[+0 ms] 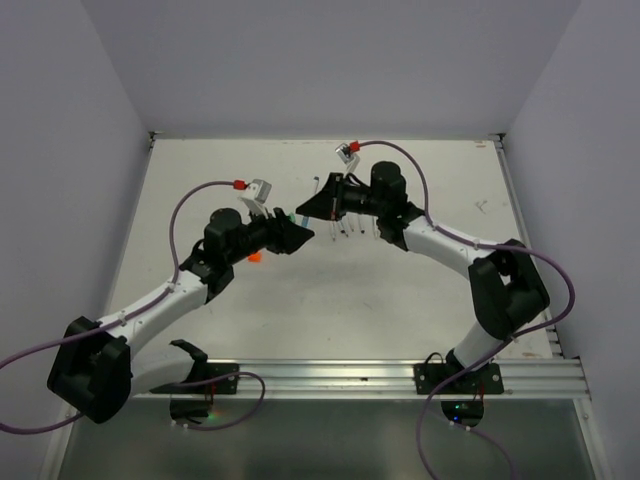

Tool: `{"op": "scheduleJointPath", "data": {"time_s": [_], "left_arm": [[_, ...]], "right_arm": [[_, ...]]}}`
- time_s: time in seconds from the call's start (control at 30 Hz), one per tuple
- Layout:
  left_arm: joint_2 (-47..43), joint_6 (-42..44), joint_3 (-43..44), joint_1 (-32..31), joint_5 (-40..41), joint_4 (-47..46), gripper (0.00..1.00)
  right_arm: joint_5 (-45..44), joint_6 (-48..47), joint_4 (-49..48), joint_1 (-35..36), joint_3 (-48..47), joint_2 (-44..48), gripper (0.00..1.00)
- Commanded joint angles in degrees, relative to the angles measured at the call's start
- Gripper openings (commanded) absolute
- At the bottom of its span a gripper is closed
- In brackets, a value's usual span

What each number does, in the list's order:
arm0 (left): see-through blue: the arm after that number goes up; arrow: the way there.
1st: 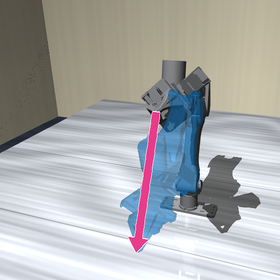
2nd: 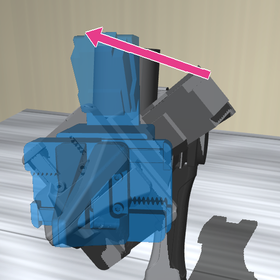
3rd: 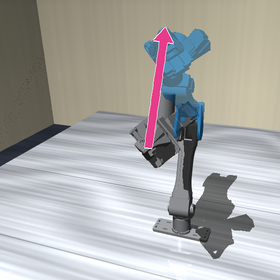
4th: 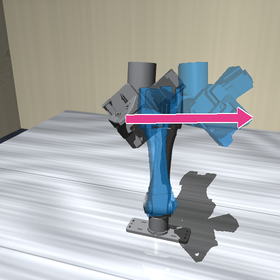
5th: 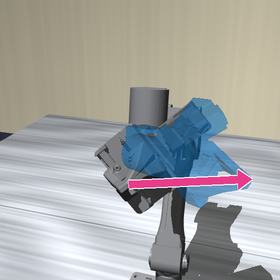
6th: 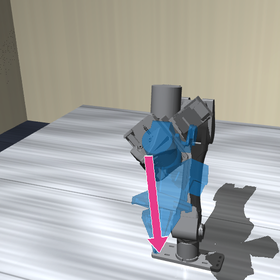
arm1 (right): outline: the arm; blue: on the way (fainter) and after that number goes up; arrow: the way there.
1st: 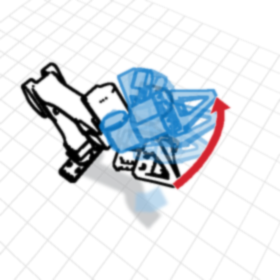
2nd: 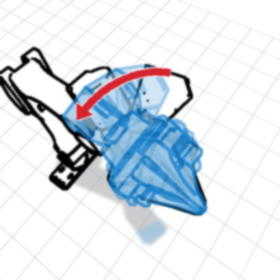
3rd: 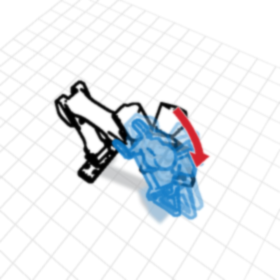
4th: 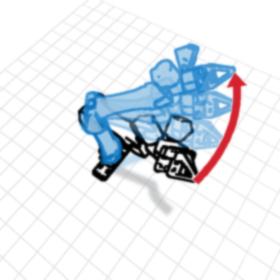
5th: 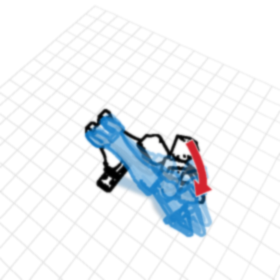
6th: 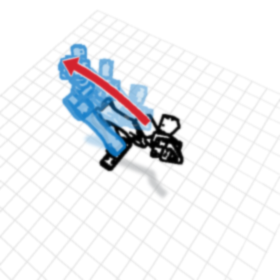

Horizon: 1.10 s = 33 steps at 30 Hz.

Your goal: Open the pen caps

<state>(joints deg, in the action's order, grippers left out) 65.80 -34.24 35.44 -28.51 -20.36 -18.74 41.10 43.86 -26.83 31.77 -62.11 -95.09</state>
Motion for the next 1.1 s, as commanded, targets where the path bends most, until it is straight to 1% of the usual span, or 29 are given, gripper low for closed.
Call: {"op": "scheduleJointPath", "data": {"time_s": [0.0, 0.2, 0.3, 0.37, 0.4, 0.43, 0.53, 0.6, 0.63, 0.7, 0.73, 0.77, 0.87, 1.0, 1.03, 1.07], "left_arm": [[0.03, 0.40, 2.18, 0.39, -2.75, -4.28, 0.59], [0.56, 0.31, 3.05, 0.82, -5.13, -5.25, 0.56], [1.43, -0.39, 3.58, 1.70, -6.79, -5.34, 0.48], [1.79, -0.65, 3.58, 2.14, -7.67, -5.34, 0.25], [1.87, -1.09, 3.41, 2.41, -7.68, -5.43, 0.08], [1.88, -1.35, 3.23, 2.58, -7.85, -5.25, 0.00], [1.61, -2.67, 1.74, 3.55, -8.47, -6.30, 0.00], [1.44, -3.46, 0.77, 3.90, -9.08, -8.06, 0.00], [1.26, -3.73, -0.27, 3.90, -11.08, -8.76, 0.00], [1.17, -6.61, -2.03, 4.60, -13.99, -13.58, 0.00], [1.26, -7.94, -3.70, 4.95, -17.40, -15.69, 0.00], [1.17, -8.91, -4.32, 5.48, -19.00, -18.58, 0.00], [-1.02, -9.62, -6.16, 5.66, -21.21, -19.05, 0.00], [-5.76, -10.14, -9.33, 5.57, -21.74, -18.87, 0.00], [-6.99, -10.84, -10.12, 5.66, -22.96, -19.66, 0.00], [-7.61, -11.63, -11.09, 5.57, -23.41, -21.14, 0.00]], "right_arm": [[0.03, 0.71, -3.76, 0.93, -0.47, 0.78, 0.00], [0.29, 1.05, -4.37, 1.63, -0.47, -0.01, 0.00], [0.47, 1.14, -4.11, 1.81, -0.65, -0.27, 0.00], [0.56, 1.06, -4.11, 1.89, -0.74, -0.27, 0.00], [0.47, 1.06, -4.20, 1.89, -0.74, -0.36, 0.00], [0.56, 0.97, -4.11, 2.07, -1.00, -0.45, 0.00], [0.82, 1.67, -4.46, 2.16, -1.44, -0.97, 0.00], [2.48, 5.08, -9.54, 1.89, -1.35, -2.11, 0.00], [3.01, 5.97, -12.08, 1.89, -1.44, -2.55, 0.00], [4.41, 7.64, -17.36, 1.81, -2.22, -3.61, 0.00], [4.86, 8.78, -20.25, 1.72, -2.06, -3.70, 0.00], [4.60, 9.75, -25.24, 1.63, -1.88, -3.79, 0.00], [2.67, 10.64, -26.43, 1.19, -2.75, -3.79, 0.00], [-4.00, 6.61, -23.18, 0.84, -4.42, -3.44, 0.00], [-5.06, 6.51, -24.66, 0.66, -4.60, -4.65, 0.00], [-4.72, 7.20, -30.94, 0.58, -4.95, -5.62, 0.00]]}}
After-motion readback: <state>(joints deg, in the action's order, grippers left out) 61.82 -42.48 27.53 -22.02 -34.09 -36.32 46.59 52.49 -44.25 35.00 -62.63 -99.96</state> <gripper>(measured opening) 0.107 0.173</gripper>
